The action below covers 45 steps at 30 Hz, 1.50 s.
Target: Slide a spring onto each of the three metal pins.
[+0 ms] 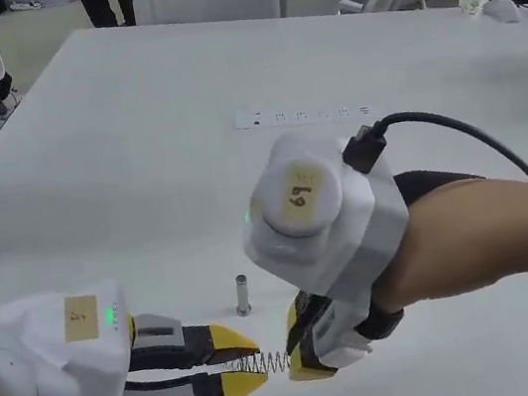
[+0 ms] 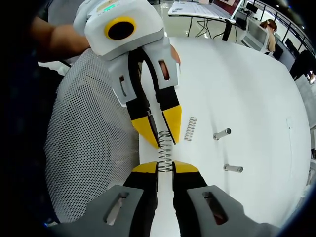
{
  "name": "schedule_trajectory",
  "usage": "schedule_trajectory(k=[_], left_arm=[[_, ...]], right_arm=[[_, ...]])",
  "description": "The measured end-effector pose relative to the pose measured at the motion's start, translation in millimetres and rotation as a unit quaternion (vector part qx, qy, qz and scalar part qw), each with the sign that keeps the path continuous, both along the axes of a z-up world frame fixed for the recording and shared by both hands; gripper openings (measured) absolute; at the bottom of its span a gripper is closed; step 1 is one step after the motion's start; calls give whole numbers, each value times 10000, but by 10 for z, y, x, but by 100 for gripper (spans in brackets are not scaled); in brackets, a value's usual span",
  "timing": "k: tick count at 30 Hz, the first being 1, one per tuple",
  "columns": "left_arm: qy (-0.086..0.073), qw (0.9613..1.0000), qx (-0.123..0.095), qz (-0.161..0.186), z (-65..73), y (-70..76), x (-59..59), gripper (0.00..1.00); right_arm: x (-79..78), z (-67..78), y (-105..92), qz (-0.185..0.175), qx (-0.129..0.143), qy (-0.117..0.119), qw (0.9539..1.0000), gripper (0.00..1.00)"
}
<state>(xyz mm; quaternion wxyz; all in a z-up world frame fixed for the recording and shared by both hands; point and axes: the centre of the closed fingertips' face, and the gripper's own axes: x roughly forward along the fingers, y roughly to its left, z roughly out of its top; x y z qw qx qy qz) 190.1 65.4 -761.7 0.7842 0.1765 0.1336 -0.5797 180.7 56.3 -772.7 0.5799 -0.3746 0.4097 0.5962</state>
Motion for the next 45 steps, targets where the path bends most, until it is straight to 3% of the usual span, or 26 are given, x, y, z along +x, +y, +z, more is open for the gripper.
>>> schedule_trajectory(k=[11, 21, 31, 33, 35, 45], left_arm=[[64, 10000, -21, -41, 15, -52, -31, 3], [79, 9999, -98, 38, 38, -70, -14, 3], [68, 9999, -94, 116, 23, -53, 15, 2], [93, 9997, -192, 140, 49, -60, 22, 2], [77, 9995, -236, 182, 70, -52, 39, 2], [83, 9994, -263, 212, 67, -63, 23, 2]], right_arm=[[-10, -27, -35, 71, 174, 50, 9998, 10], [-11, -81, -78, 75, 143, 53, 9999, 8], [45, 162, 0, -36, 433, -149, 9989, 8], [36, 197, 21, -31, 463, -162, 9988, 8], [47, 215, 36, 9, 473, -263, 9985, 8], [10, 314, 124, 87, 619, -313, 9976, 8]])
